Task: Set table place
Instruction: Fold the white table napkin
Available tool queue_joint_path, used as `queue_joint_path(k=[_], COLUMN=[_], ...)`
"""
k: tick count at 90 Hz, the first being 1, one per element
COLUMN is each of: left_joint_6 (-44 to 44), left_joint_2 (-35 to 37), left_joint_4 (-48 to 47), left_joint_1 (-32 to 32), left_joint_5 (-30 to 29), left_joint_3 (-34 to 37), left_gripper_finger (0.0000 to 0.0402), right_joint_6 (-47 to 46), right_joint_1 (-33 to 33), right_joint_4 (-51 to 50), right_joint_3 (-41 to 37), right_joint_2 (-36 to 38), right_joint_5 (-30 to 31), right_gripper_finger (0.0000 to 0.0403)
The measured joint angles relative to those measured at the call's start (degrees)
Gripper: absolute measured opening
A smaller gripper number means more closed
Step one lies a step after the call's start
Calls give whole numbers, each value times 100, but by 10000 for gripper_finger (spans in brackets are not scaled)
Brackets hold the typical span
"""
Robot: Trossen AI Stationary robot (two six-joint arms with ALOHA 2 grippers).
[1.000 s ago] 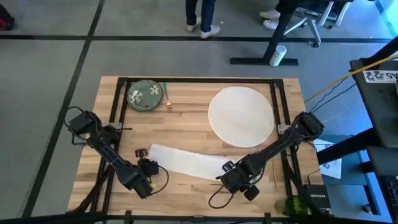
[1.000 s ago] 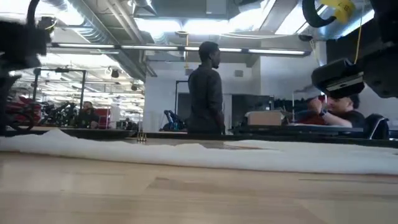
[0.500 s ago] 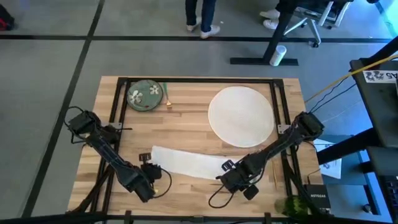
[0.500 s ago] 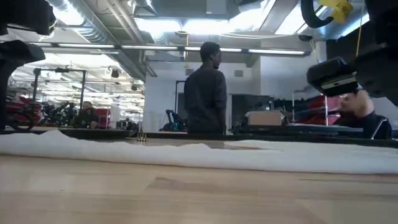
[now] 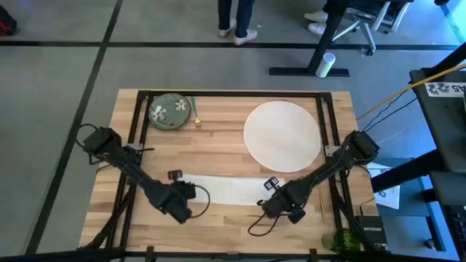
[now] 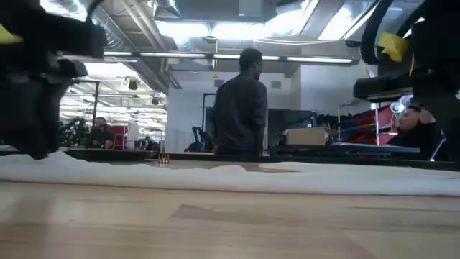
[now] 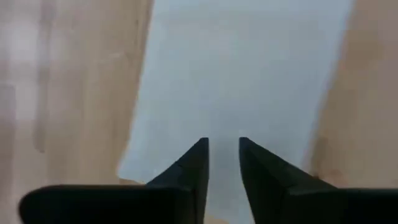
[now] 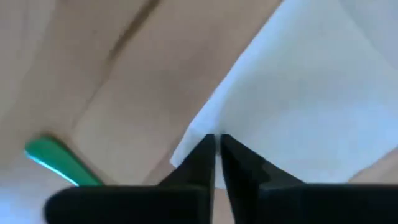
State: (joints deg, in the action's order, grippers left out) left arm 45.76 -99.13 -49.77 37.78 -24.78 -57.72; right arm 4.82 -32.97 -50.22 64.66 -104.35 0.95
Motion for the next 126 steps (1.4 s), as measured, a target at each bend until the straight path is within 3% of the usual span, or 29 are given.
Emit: queue_joint_path(k=[11,30,49,62,71,83,100,126], left_joint_6=[-25,-39,-127,-494,-574,-573,-549,-882], left_joint_2=[0,24,36,24,20,20,17,0], left_joint_4=[337,1196,1362,1317,1303,1304,1315,1326], left_joint_1=[-122,-199,-325,-484,-569,-581,-582,-878], left_joint_5=[1,-93,-379,-518,-513,-504,-502,-678], left_joint_3=[186,715,1086,1116,1118,1118,1124,1139], left_gripper_finger=[6,1,1,1,1,1,1,1], right_joint_6=[0,-4,50,268,304,289,16,-50], right_joint_1=[-2,0,-1,-2,-2,69,209,186], right_joint_4=[281,1083,1584,1213,363,-63,150,2127], right_joint_3=[0,0,11,390,717,617,-4,-400], right_joint_2=[0,0,-46,68,96,87,56,38], right_joint_5=[-64,-463,-633,-93,520,847,567,-1011], right_gripper_finger=[9,1,0,0,0,0,0,0])
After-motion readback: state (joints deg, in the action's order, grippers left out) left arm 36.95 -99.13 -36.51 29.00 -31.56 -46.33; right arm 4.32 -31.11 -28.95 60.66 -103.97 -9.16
